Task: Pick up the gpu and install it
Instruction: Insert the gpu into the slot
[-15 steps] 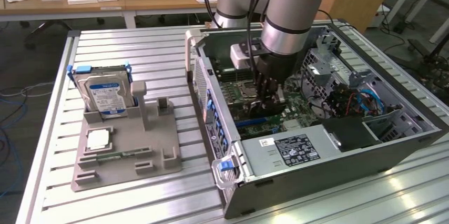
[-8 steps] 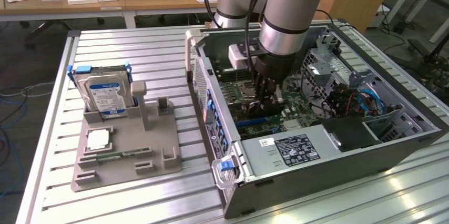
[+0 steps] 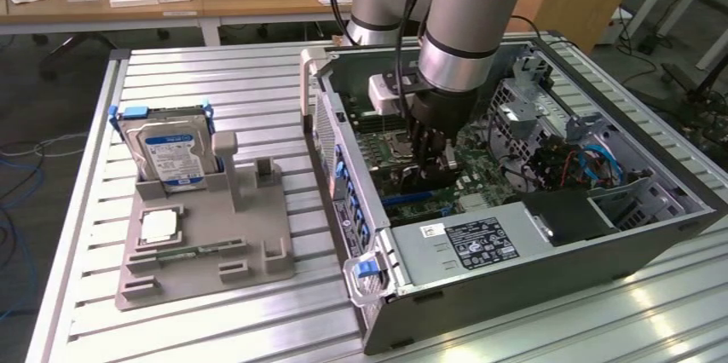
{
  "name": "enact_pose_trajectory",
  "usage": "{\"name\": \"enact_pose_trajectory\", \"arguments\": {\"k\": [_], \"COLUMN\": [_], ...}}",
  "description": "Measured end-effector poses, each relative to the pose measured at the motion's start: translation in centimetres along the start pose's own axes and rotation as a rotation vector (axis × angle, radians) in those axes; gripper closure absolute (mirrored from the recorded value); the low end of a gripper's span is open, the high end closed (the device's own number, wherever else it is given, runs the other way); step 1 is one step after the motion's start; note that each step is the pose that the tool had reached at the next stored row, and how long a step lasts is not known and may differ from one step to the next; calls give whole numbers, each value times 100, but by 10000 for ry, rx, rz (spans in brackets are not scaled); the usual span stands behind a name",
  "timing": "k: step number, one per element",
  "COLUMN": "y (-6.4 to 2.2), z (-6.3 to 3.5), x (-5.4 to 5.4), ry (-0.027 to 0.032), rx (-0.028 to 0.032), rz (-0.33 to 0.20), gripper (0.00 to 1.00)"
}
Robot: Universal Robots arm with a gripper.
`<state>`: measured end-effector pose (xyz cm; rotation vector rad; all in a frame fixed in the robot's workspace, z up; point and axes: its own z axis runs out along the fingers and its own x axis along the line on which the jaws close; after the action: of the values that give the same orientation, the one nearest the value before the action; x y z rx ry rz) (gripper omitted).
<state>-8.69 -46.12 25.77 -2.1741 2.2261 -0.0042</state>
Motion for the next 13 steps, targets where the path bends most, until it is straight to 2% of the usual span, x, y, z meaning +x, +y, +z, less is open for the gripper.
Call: {"name": "enact_pose_trajectory", "arguments": {"k": [13], "y": [2], "z": [83], "x": [2], "ry": [-1], "rx": [0], "rz": [0], "gripper": [73]}}
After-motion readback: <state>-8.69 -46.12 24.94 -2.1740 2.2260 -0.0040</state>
